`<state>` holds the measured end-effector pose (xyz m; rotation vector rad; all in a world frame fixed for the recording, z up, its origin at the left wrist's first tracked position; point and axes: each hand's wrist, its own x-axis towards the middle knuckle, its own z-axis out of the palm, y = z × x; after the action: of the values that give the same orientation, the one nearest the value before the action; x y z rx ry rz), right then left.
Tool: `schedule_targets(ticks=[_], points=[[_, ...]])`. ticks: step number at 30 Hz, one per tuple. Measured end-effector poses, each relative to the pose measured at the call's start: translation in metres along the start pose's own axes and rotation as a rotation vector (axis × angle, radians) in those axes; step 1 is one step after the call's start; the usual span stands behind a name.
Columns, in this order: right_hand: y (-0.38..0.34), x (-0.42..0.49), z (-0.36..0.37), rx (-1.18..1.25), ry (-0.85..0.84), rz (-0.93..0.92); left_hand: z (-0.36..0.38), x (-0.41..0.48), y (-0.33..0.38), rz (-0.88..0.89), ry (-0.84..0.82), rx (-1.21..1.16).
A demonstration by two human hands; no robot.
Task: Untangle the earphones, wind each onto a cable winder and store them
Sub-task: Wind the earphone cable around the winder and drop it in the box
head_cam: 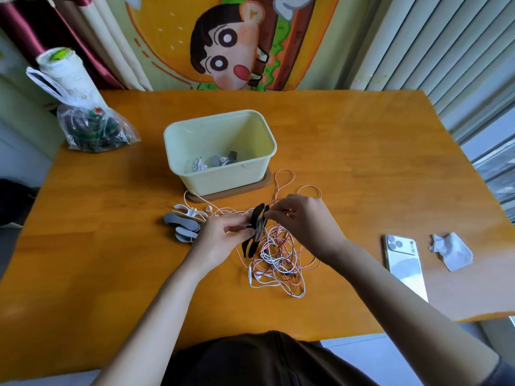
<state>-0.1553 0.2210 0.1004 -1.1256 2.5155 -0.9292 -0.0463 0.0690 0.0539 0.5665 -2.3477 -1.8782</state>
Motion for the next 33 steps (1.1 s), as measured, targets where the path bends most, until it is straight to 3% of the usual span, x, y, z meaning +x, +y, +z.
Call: schedule_targets(ticks=[7,11,15,21,26,31,33], points=[[-0.005,0.005,-0.002,-0.045,-0.016,-0.116,0.009,-0.005,0.015,-0.011,0.034,0.235],[-0.002,0.005,0.005,-0.114,-0.076,-0.069,0.013,-0.006,0.022,0.061,0.033,0.354],[-0.004,0.002,0.009,-0.003,-0.135,0.028,0.017,-0.007,0.025,0.078,0.022,0.401],[0.003,-0.004,0.018,0.19,0.026,0.189,0.021,-0.008,0.032,0.028,0.09,0.133],[0.008,-0.008,0.025,0.353,0.209,0.305,0.026,-0.008,0.025,-0.026,0.241,0.153],[0.008,-0.008,0.024,0.421,0.311,0.33,0.034,-0.01,0.019,-0.285,0.114,-0.326],[0.008,-0.01,0.024,0.436,0.306,0.337,0.037,-0.01,0.019,-0.302,0.156,-0.467]])
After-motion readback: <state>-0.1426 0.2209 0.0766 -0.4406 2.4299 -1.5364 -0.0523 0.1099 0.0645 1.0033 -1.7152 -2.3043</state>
